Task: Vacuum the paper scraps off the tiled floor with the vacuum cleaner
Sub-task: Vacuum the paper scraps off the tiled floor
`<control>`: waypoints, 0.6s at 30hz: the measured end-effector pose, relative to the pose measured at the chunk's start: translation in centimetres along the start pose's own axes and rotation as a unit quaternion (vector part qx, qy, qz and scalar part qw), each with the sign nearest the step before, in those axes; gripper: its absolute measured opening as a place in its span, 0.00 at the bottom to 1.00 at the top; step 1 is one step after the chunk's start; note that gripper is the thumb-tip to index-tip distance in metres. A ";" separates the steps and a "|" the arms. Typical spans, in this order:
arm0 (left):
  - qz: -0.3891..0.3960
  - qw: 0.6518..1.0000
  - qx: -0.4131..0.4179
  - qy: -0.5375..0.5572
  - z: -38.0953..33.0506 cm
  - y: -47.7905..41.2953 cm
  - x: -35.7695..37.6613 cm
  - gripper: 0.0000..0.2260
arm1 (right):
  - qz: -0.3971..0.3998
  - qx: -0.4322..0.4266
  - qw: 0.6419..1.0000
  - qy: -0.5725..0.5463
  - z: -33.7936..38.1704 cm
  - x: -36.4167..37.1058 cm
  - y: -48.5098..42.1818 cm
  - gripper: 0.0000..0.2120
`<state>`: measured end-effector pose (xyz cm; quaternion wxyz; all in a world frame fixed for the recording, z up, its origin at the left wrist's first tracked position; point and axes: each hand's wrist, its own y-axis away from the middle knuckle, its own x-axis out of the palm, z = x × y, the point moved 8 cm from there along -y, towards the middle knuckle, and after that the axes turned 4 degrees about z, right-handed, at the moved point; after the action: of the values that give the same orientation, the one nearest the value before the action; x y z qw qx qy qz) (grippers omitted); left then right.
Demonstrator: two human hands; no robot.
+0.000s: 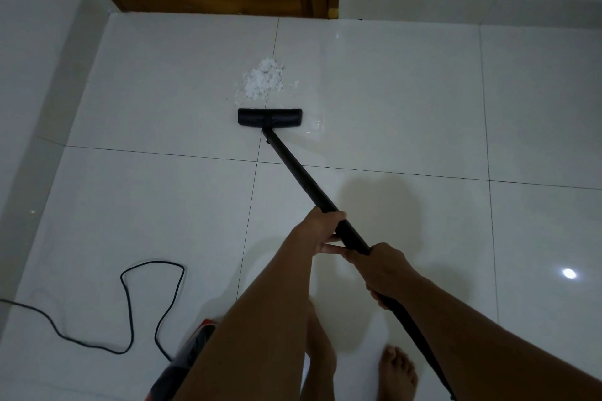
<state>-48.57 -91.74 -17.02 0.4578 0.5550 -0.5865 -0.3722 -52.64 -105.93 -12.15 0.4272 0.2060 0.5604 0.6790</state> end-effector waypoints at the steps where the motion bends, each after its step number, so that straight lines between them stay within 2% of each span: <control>1: -0.001 1.000 0.002 0.001 -0.2 0.0 -0.1 0.18 | -0.001 0.000 1.000 0.002 0.2 0.0 -0.1 0.21; 18: -0.026 1.000 0.002 0.001 -2.3 0.1 -8.0 0.16 | 0.014 -0.014 1.000 0.020 6.1 5.5 -1.7 0.22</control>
<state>-46.65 -83.62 -17.20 0.4473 0.5715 -0.5722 -0.3820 -50.40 -97.89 -13.05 0.4090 0.1939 0.5568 0.6965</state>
